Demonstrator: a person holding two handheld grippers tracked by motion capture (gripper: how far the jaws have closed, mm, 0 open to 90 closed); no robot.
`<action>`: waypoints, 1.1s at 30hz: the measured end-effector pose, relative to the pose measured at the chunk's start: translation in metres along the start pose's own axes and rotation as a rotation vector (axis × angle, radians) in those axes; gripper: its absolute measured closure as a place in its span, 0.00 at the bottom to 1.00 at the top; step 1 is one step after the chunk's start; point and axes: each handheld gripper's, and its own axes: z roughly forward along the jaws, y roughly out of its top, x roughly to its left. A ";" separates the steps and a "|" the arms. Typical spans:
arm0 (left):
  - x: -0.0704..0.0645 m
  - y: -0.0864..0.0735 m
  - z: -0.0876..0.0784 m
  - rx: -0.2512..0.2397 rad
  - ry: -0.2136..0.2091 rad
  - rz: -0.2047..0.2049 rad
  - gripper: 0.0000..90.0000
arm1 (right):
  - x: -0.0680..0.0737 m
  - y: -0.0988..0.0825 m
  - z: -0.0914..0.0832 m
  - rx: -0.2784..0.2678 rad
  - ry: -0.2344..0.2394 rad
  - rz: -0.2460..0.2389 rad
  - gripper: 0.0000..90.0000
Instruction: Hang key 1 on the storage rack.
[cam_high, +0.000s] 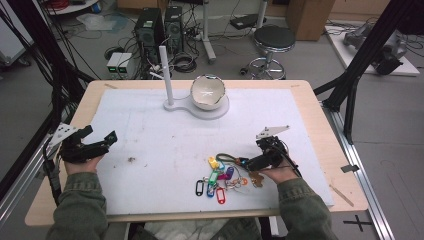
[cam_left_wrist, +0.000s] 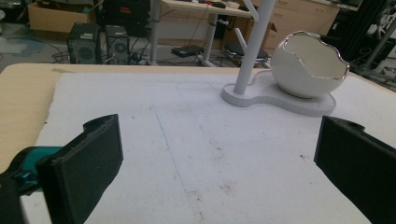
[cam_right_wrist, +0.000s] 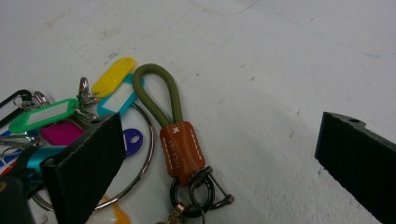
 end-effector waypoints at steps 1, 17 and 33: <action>0.000 0.000 0.000 0.002 0.000 0.000 0.02 | 0.000 0.000 0.001 0.008 0.001 0.001 0.01; -0.004 -0.002 0.004 0.022 -0.016 0.014 0.02 | 0.002 0.000 0.011 0.094 0.036 -0.011 0.22; -0.005 -0.002 0.005 0.026 -0.020 0.018 0.02 | 0.009 -0.002 0.021 0.158 0.014 -0.031 0.49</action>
